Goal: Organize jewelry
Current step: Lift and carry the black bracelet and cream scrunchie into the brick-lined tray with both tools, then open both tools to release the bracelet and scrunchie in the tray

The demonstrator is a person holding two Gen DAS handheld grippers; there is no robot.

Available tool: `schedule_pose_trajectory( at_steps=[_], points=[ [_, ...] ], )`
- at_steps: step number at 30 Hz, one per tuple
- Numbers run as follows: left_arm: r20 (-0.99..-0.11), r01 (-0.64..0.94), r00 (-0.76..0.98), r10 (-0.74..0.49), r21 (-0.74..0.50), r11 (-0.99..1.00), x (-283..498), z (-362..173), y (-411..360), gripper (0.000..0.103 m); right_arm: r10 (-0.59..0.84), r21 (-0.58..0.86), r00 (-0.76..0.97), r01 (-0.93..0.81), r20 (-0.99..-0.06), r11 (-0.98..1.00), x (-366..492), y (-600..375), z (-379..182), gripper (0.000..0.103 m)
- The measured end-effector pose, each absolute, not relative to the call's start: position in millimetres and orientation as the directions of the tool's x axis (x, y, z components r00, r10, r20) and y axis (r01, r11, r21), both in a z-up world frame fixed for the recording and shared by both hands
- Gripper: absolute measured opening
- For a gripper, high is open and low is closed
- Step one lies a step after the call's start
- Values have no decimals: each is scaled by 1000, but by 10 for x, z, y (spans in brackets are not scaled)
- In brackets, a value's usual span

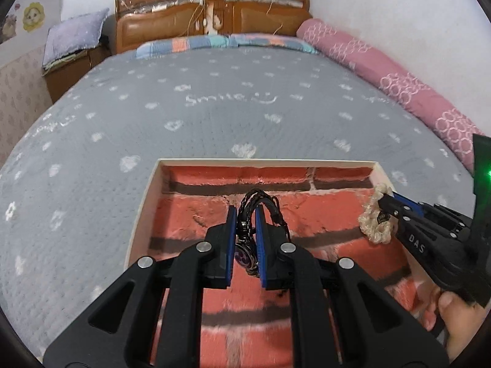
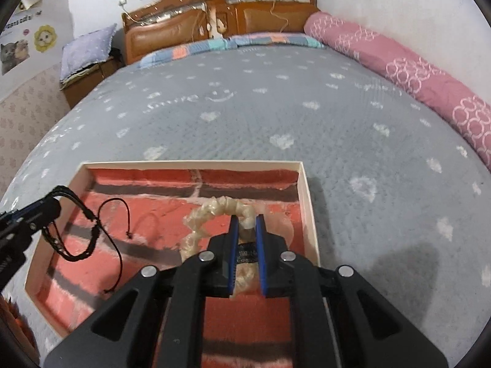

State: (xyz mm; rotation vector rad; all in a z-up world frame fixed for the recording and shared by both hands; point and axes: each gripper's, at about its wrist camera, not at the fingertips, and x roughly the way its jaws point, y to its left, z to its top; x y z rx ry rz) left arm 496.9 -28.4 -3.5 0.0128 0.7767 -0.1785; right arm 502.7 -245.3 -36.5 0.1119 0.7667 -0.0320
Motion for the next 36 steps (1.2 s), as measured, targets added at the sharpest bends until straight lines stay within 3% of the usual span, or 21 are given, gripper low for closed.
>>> schedule_pose_trajectory(
  at_steps=[20, 22, 23, 25, 27, 30, 34, 36],
  points=[
    [-778, 84, 627, -39, 18, 996, 5636, -432, -266, 11, 3, 45, 621, 52, -784, 998, 5764, -2402, -589, 15],
    [-783, 76, 622, -37, 13, 997, 5661, -437, -245, 20, 0, 41, 619, 52, -786, 998, 5789, -2400, -589, 27],
    [-782, 73, 622, -37, 10, 997, 5668, -430, -236, 24, 2, 39, 616, 48, -788, 998, 5793, -2392, -588, 39],
    [-773, 66, 633, -27, 19, 998, 5646, -388, -229, 48, 19, 43, 621, 23, -784, 999, 5778, -2364, -560, 46],
    [-755, 62, 656, -7, 45, 997, 5570, -310, -231, 61, 14, 34, 630, 20, -776, 999, 5745, -2344, -505, 58],
    [-740, 50, 673, 0, 46, 998, 5429, -128, -175, 70, 50, 82, 658, 18, -751, 996, 5638, -2381, -329, 68],
    [-693, 43, 721, -13, 27, 999, 5104, 207, -15, 94, 62, 95, 702, 9, -710, 995, 5365, -2440, 30, 80],
    [-660, 44, 751, -12, 32, 999, 4822, 397, 81, 98, 66, 97, 722, 1, -689, 995, 5192, -2466, 184, 89]
  ],
)
